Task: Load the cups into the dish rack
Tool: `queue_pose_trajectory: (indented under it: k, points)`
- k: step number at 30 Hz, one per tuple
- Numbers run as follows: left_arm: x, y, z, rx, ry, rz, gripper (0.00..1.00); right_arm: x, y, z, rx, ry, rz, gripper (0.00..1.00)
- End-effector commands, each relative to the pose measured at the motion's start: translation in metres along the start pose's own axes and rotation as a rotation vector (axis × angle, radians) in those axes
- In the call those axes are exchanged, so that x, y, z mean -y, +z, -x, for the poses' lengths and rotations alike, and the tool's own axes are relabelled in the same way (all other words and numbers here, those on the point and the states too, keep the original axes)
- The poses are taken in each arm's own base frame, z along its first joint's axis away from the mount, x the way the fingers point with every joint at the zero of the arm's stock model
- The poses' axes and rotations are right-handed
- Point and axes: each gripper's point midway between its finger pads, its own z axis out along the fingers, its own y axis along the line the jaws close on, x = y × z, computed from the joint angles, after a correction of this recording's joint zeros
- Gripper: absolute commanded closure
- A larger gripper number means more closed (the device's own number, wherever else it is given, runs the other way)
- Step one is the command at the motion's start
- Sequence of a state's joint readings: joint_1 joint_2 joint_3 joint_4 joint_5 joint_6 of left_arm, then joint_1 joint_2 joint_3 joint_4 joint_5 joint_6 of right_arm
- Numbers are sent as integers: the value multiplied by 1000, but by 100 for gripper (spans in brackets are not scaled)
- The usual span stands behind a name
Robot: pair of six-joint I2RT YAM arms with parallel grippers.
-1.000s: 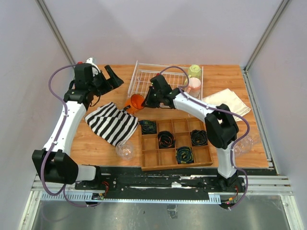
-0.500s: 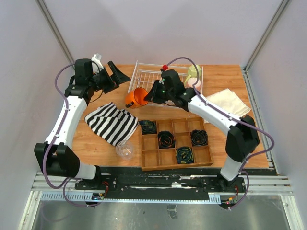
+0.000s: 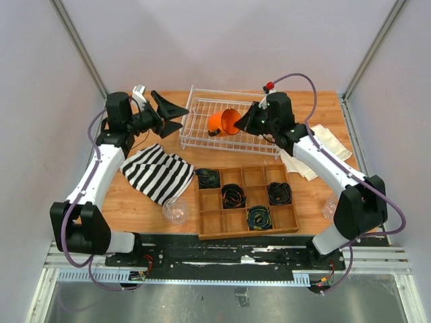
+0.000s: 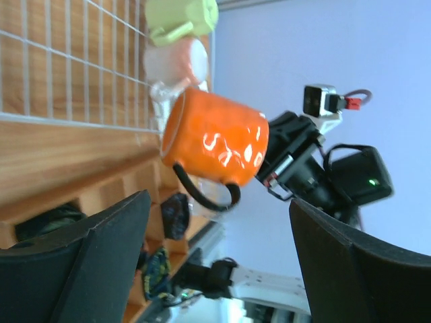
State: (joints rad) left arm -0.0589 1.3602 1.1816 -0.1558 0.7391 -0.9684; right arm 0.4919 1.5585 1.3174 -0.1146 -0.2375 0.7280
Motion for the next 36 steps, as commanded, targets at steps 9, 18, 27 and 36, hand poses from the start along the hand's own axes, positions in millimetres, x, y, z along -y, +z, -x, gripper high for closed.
queue_pose_trajectory:
  k: [9, 18, 27, 36]
  points:
    - [41, 7, -63, -158, -319, -252, 11, -50, -29, 92, 329, -102, 356, 99]
    - [79, 10, -50, -145, -387, -414, 9, -61, -20, 98, 367, -120, 449, 99]
    - [90, 23, -56, -190, -417, -445, 9, -68, -17, 89, 365, -121, 479, 99]
    - [92, 31, -54, -192, -428, -466, 11, -86, -14, 73, 342, -132, 519, 99]
